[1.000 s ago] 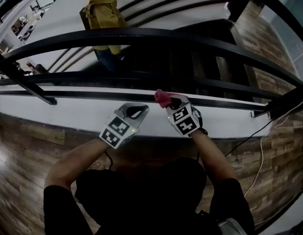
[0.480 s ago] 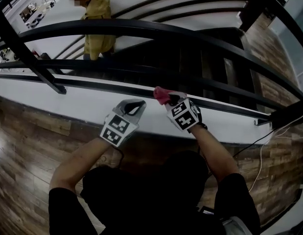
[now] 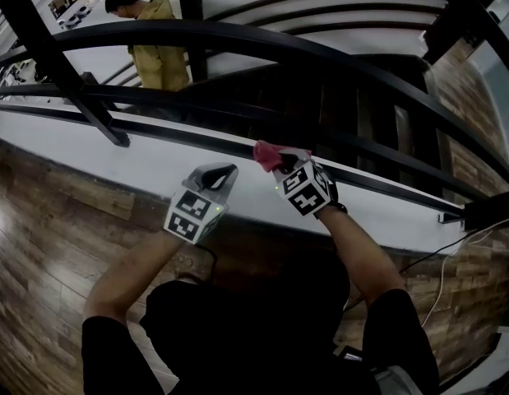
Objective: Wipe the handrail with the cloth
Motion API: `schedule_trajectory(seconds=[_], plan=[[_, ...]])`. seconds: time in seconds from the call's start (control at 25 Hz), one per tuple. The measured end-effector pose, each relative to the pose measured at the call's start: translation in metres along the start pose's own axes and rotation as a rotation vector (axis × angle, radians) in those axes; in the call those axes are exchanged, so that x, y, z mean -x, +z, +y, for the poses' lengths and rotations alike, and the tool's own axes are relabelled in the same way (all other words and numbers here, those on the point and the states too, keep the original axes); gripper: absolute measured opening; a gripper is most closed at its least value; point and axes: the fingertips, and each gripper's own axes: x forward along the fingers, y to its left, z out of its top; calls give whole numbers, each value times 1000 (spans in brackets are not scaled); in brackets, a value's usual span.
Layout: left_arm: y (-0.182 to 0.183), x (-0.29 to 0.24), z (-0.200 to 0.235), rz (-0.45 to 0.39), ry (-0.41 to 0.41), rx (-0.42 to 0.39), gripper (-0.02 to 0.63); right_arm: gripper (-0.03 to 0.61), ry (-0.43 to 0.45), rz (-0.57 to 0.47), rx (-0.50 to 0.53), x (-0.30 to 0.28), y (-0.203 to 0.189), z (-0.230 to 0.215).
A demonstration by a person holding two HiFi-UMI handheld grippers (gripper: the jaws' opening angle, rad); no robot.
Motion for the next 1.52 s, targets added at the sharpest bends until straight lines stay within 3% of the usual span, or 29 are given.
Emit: schedule_trajectory(seconds=[0.4,0.68,0.92,1.52], plan=[[-11,31,50,-12,96,70,0,51,14,17,82,-18,23,9],[-34,54,79,-12,165,113,0,51,28,18,220,-45,55,36],[-46,72,108,-26,227,165,0,51,47,-11,226,-67,88,51],[-71,100,146,-30,309,196,0,51,46,-46,298,-103,146,84]])
